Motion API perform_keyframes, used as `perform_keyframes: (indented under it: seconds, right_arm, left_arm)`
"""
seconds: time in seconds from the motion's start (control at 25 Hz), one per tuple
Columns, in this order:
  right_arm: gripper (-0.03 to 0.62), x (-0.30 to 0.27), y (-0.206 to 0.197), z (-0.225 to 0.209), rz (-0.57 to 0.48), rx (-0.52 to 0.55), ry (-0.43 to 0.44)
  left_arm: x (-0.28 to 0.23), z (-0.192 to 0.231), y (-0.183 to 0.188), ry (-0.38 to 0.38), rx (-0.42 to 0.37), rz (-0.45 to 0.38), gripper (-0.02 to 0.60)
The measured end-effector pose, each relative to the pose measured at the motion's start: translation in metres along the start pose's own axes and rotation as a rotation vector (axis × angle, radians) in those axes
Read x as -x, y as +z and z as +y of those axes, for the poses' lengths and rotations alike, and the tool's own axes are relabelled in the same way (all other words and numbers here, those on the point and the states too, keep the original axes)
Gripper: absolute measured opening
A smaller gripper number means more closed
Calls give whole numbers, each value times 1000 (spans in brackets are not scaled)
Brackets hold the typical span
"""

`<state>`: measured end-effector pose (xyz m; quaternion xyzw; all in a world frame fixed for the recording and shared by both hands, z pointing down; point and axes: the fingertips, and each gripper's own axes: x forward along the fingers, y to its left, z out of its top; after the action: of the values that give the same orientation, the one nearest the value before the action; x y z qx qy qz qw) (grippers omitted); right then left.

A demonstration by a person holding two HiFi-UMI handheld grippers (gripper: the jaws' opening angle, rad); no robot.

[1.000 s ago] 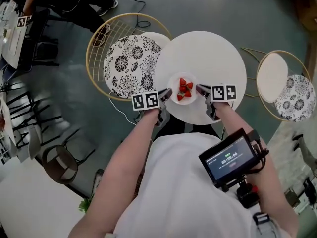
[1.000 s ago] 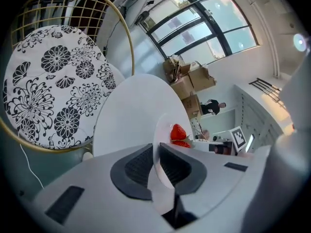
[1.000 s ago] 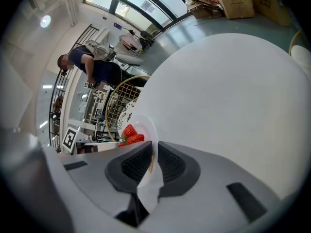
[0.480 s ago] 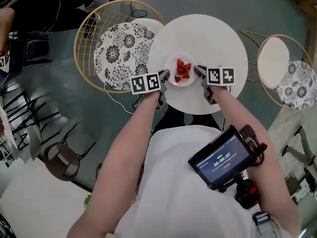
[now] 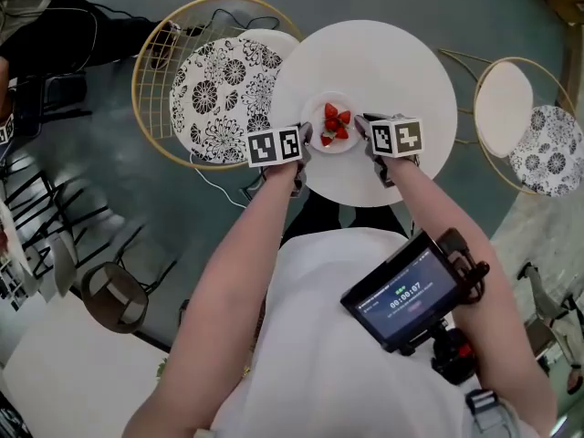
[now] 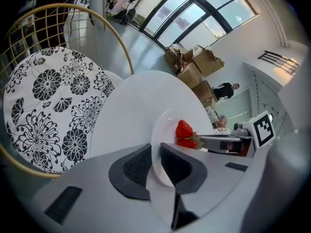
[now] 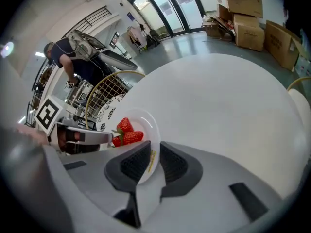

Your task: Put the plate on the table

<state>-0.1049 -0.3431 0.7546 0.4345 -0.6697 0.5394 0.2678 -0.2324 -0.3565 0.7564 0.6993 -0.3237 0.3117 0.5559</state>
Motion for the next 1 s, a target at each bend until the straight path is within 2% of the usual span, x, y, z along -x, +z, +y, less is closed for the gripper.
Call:
perform_keyframes:
  seconds: [0.32, 0.56, 1.0]
  right_arm:
    - [46, 0, 0, -1, 21, 89, -60]
    - [46, 1, 1, 0, 16, 92, -70]
    - [46, 8, 6, -3, -6, 100, -78]
  left_arm:
    - [0, -2, -1, 44, -35, 18, 43]
    - [3, 0, -2, 83, -82, 41, 55]
    - [18, 15, -4, 64, -67, -16, 57]
